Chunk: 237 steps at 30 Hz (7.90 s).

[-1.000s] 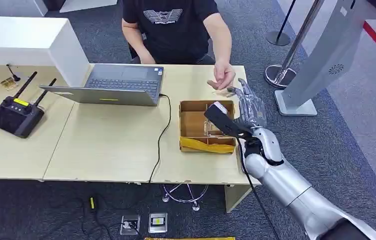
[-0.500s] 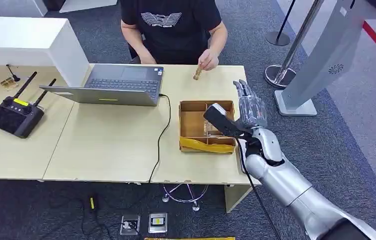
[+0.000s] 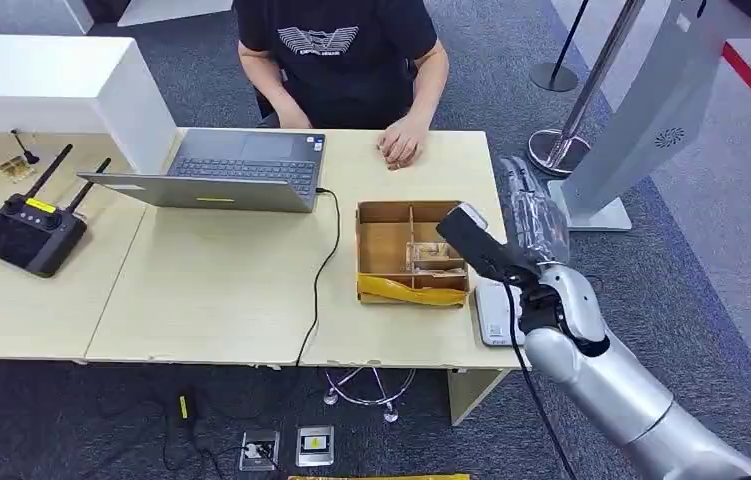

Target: Pass the card to the sensor for recognition and then transmit it.

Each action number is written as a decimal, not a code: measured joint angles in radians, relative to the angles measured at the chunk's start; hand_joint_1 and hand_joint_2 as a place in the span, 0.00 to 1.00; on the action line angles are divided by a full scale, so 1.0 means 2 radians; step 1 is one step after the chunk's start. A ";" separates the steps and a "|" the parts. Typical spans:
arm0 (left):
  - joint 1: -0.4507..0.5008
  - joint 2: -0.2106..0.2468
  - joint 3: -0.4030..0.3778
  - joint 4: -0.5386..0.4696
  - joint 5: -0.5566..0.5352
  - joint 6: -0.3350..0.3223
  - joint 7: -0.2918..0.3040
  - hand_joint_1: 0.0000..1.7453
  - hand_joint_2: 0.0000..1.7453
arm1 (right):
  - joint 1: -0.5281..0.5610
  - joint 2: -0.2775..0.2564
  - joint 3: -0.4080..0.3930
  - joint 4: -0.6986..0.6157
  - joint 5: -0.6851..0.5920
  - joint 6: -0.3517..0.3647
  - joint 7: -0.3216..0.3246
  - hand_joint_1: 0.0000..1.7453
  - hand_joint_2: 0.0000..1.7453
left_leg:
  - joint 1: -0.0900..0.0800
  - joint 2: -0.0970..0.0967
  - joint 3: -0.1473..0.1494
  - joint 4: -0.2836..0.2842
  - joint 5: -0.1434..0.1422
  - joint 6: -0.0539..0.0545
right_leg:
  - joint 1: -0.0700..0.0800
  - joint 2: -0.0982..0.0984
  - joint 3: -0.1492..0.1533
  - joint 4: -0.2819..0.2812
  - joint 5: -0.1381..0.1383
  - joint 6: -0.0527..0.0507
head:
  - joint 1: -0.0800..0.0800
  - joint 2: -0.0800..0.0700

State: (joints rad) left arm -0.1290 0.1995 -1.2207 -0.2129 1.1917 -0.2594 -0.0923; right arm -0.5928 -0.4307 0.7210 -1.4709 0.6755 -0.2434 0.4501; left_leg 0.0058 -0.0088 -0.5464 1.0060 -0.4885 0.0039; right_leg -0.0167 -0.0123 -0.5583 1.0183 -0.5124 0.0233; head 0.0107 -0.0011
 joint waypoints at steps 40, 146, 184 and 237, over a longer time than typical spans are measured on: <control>-0.001 -0.003 0.000 0.000 0.013 0.000 0.011 0.00 0.00 | 0.032 -0.002 0.084 -0.003 0.052 0.015 0.042 0.00 1.00 | 0.000 0.000 -0.001 0.000 0.000 0.000 | 0.000 0.000 0.000 0.000 0.000 0.000 | 0.000 0.000; 0.000 0.002 0.002 0.005 0.027 0.000 0.024 0.00 0.00 | 0.014 0.104 0.084 0.232 0.066 -0.069 -0.005 1.00 1.00 | 0.000 0.000 0.000 0.000 0.000 0.000 | 0.000 0.001 0.000 0.000 0.000 0.000 | 0.000 0.000; 0.000 0.004 0.000 0.005 0.017 0.000 0.019 0.00 0.00 | -0.050 0.131 0.074 0.174 0.151 -0.081 -0.003 1.00 1.00 | 0.000 0.000 0.000 0.000 0.000 0.000 | 0.000 0.001 0.000 0.000 0.000 0.000 | 0.000 0.000; 0.000 0.001 0.000 0.010 0.015 0.000 0.015 0.00 0.00 | -0.088 0.175 0.075 0.263 0.136 -0.105 -0.031 0.00 0.00 | 0.000 0.001 0.000 0.000 0.000 0.000 | 0.000 0.001 0.000 0.000 0.000 0.000 | 0.000 0.000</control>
State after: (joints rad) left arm -0.1285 0.2022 -1.2215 -0.1938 1.2226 -0.2594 -0.0629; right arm -0.7688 -0.0801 0.8701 -0.9453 0.9481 -0.4540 0.3876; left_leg 0.0062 -0.0077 -0.5461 1.0057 -0.4882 0.0035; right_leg -0.0163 -0.0104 -0.5582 1.0190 -0.5118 0.0226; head 0.0111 -0.0011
